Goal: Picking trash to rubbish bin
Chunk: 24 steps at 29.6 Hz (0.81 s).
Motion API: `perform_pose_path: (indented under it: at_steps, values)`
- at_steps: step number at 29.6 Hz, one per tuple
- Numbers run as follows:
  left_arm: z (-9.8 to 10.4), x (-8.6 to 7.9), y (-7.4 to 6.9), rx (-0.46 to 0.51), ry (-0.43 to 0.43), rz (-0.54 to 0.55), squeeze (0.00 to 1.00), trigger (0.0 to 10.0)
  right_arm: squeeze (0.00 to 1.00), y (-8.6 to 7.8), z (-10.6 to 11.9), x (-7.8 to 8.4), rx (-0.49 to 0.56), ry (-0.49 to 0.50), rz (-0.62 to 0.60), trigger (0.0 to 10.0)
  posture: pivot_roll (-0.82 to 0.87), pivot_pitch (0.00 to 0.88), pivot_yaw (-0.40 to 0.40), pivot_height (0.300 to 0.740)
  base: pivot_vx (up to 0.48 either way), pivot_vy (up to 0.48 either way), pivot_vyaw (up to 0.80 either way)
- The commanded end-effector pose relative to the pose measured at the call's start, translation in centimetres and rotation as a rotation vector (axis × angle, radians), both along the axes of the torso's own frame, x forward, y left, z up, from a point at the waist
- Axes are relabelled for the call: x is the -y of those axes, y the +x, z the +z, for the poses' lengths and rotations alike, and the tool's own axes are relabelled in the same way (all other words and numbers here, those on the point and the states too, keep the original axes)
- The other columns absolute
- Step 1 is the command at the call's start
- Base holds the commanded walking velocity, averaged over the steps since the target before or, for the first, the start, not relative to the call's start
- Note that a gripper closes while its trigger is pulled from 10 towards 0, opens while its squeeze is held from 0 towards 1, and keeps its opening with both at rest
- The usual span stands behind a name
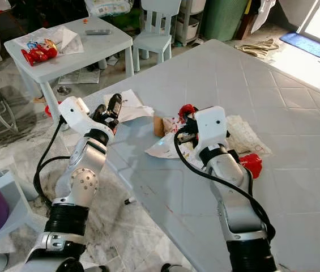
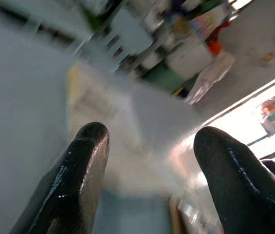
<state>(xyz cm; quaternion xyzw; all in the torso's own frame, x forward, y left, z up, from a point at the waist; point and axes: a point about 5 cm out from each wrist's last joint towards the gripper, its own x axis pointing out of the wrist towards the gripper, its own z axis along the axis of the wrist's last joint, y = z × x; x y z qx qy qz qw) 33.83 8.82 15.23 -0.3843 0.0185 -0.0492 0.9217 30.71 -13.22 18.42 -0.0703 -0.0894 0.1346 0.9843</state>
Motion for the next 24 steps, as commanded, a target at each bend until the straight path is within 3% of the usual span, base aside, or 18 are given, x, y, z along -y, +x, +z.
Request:
perform_pose_path:
  at_steps: [1,5,11,24]
  values:
    - [0.2,5.6,-1.3,-0.066,-0.178,-0.107,0.0,10.0,0.0,0.0,0.0,0.2,0.002,0.0,-0.006,0.0,-0.03,0.113,-0.079,0.74,0.0,0.0,0.0]
    - [-0.1,5.9,-1.6,-0.101,-0.217,-0.121,0.0,10.0,0.0,-0.1,-0.1,0.1,0.001,0.002,-0.006,0.0,-0.03,0.115,-0.079,0.74,0.0,0.0,0.0]
    - [-0.2,6.1,-1.8,-0.103,-0.212,-0.152,0.0,10.0,0.0,-0.1,-0.1,0.1,-0.002,0.003,-0.004,0.0,-0.03,0.117,-0.083,0.74,0.0,0.0,0.0]
    - [0.3,4.0,2.1,-0.037,-0.225,-0.143,0.0,10.0,0.0,-0.2,0.0,0.2,0.001,0.001,-0.009,0.0,-0.05,0.123,-0.086,0.74,0.0,0.0,0.0]
